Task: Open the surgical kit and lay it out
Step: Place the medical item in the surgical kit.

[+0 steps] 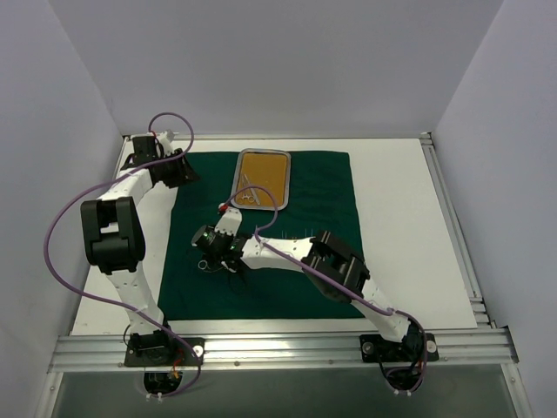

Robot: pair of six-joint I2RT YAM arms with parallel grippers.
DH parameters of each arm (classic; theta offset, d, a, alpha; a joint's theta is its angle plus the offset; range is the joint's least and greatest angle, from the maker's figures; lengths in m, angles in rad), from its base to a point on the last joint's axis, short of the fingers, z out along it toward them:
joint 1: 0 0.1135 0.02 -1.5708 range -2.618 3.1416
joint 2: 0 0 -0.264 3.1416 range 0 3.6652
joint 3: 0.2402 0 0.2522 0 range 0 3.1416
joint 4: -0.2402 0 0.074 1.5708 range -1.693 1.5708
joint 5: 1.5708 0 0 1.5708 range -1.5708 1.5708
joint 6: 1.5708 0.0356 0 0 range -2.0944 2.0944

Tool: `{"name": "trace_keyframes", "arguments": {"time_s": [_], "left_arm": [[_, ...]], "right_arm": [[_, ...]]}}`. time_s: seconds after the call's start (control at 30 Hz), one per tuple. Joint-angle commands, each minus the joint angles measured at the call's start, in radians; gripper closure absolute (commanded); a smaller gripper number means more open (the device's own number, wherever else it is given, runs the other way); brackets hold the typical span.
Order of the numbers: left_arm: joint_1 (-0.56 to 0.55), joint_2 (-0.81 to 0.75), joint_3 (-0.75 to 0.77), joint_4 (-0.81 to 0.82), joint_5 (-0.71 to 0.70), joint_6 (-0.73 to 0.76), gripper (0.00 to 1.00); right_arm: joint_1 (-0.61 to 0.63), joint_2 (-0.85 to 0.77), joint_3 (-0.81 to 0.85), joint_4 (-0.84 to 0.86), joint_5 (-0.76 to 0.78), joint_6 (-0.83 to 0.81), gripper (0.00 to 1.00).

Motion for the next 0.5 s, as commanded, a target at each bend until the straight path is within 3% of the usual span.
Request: {"name": "trace_keyframes", "arguments": {"time_s": [0.0,0.1,0.13,0.23,0.33,0.47], "left_arm": [[0.007,-0.008,0.026,0.034,0.02,-0.009,0.49],[0.005,-0.005,0.037,0.019,0.031,-0.003,0.5],[0.005,-0.005,0.042,0.014,0.037,0.003,0.51],[-0.001,-0.003,0.066,-0.015,0.06,0.034,0.57],[-0.016,0.015,0.118,-0.069,0.047,0.077,0.63],[-0.064,0.037,0.157,-0.093,0.023,0.106,0.64]], "right_arm": [[0.0,-0.078,0.019,-0.017,0.063,-0.095,0.79],[-0.011,-0.133,0.02,0.142,-0.027,-0.261,0.74],[-0.019,-0.144,0.024,0.162,-0.065,-0.384,0.74],[-0.06,-0.189,0.029,0.141,-0.127,-0.537,0.75],[-0.137,-0.242,-0.011,0.124,-0.147,-0.615,0.78],[-0.287,-0.261,-0.017,0.104,-0.25,-0.669,0.79]]}}
